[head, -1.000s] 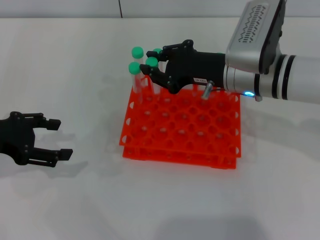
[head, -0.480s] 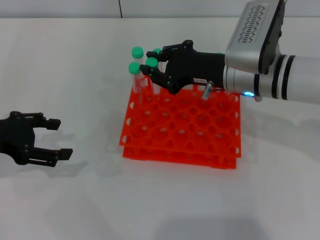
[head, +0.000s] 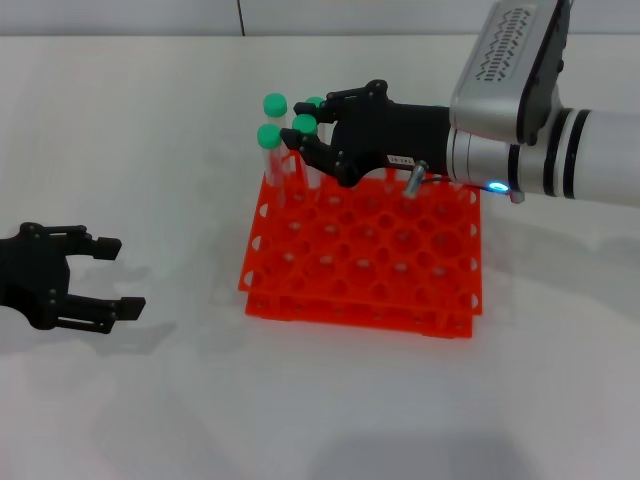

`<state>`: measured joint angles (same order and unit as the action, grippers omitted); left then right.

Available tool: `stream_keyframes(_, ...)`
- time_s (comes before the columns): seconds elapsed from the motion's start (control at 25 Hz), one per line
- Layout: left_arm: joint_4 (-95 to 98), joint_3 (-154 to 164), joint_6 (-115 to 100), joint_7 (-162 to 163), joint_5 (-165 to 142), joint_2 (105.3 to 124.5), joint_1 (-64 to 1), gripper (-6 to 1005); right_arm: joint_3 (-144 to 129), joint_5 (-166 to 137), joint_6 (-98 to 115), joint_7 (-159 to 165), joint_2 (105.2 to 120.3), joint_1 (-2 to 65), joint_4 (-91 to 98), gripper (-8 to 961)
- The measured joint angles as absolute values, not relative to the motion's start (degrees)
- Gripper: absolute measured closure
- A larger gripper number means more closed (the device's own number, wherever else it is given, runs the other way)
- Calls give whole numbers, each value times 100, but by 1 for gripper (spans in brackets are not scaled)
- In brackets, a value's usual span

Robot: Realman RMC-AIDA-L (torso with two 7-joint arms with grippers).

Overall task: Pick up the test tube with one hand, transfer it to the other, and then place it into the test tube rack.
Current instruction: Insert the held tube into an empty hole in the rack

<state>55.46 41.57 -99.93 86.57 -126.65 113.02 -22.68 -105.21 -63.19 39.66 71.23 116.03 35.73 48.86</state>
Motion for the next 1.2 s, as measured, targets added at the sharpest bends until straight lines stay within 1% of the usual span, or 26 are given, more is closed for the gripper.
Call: stream_keyframes(1.2,5546,4157,-9993,8657,-12691,11303,-2285,124,-10414,-6297,3871,7614,11567,3665,4772,687)
